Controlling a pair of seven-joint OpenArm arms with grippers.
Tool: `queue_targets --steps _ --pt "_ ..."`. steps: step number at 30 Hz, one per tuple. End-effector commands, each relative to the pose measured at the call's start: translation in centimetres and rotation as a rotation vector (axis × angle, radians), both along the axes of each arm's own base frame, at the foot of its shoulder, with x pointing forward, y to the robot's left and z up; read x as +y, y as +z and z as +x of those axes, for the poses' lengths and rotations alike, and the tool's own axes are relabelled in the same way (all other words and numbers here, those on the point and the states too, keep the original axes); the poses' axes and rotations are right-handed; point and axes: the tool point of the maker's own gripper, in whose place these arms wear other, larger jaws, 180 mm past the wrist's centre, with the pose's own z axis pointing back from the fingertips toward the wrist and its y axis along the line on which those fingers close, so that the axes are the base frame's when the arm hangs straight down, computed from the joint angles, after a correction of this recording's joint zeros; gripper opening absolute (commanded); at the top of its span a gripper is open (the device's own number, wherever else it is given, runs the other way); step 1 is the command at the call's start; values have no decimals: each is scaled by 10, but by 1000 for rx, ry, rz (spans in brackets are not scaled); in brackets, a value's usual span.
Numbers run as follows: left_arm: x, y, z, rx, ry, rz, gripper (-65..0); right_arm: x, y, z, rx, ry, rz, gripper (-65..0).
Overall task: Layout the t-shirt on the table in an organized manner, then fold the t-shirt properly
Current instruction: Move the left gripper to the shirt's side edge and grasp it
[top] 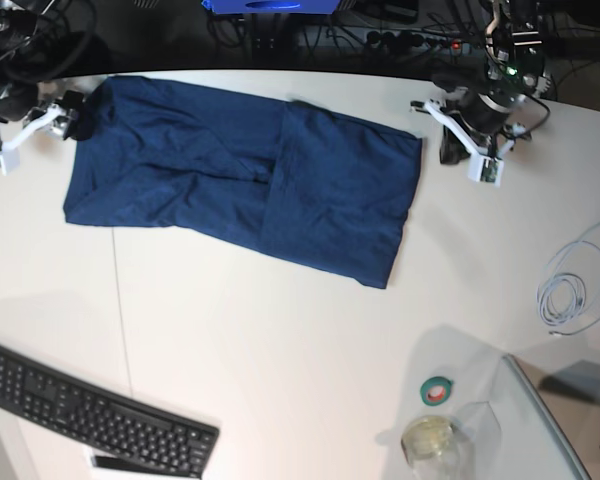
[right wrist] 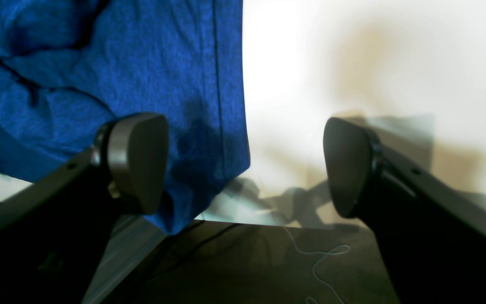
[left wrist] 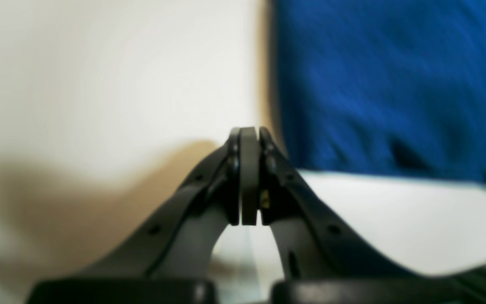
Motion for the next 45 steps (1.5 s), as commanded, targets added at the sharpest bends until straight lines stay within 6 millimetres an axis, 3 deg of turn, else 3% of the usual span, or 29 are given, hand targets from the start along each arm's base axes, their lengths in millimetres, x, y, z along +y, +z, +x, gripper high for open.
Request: queue_targets --steps 1,3,9,14,16,19,23,29,38,45 --pt "0 14 11 -58 -10 -4 -650 -6 6 6 -27 6 -16 -126" --pt "-1 22 26 -92 -11 -4 -650 -5 6 5 -24 6 -15 -126" --pt "-8 6 56 -90 25 -63 -650 -5 6 5 -24 6 -15 -126" --pt "-19 42 64 -186 -1 -55 -650 -5 5 2 -17 6 -14 -126" --pt "-24 48 65 -203 -3 -63 -650 -5 4 2 -16 6 -15 -126" --pt "-25 43 71 -197 8 -79 -650 -5 5 3 -18 6 -15 -126" --pt "-39 16 80 -136 -20 -107 -650 -5 5 4 -21 6 -14 -126" --pt "-62 1 74 -87 -75 -131 -650 -5 5 5 -22 6 -14 -126" --pt "-51 -43 38 54 -40 -138 -650 -5 5 3 -19 6 -13 -126" --pt "-52 -34 22 40 -51 -129 -650 -4 4 3 -18 8 -13 -122"
